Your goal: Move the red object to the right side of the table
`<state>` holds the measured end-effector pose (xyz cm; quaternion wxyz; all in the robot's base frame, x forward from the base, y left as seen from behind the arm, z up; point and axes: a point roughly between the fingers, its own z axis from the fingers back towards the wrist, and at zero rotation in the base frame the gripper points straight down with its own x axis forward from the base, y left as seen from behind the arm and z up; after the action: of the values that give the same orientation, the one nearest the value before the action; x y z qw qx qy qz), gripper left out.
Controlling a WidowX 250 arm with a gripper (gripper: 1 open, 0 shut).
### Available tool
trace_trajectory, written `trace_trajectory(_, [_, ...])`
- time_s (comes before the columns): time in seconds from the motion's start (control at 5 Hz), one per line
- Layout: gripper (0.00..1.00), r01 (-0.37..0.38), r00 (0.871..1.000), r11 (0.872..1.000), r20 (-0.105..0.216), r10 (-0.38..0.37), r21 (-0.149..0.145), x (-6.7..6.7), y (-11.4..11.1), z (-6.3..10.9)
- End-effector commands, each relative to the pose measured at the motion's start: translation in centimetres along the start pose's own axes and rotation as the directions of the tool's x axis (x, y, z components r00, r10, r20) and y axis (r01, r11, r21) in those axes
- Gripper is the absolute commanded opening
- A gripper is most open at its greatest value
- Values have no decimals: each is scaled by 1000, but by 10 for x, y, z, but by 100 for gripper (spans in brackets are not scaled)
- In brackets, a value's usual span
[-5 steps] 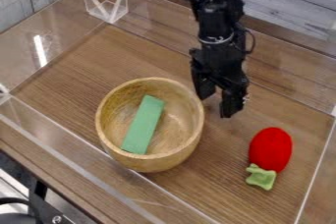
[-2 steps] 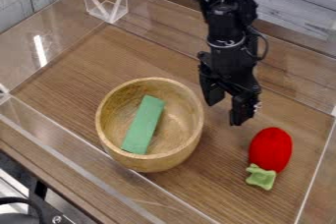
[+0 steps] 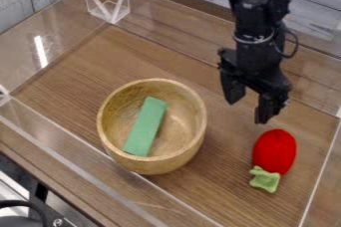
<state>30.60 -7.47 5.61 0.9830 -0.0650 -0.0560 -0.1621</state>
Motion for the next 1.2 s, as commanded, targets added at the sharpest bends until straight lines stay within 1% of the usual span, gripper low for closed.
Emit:
trace_trajectory(0.0, [100,3,997,1000,78,-4,10,8,-2,30])
trace_trajectory(0.2, [100,-14,997,1000,79,13,12,3,5,40])
trace_trajectory(0.4, [100,-17,997,1000,71,17,8,3,12,33])
trace_trajectory(0.6, [100,-19,998,1000,55,19,2,3,16,22])
trace_trajectory(1.0, [100,-54,997,999,54,54,0,-2,42,32])
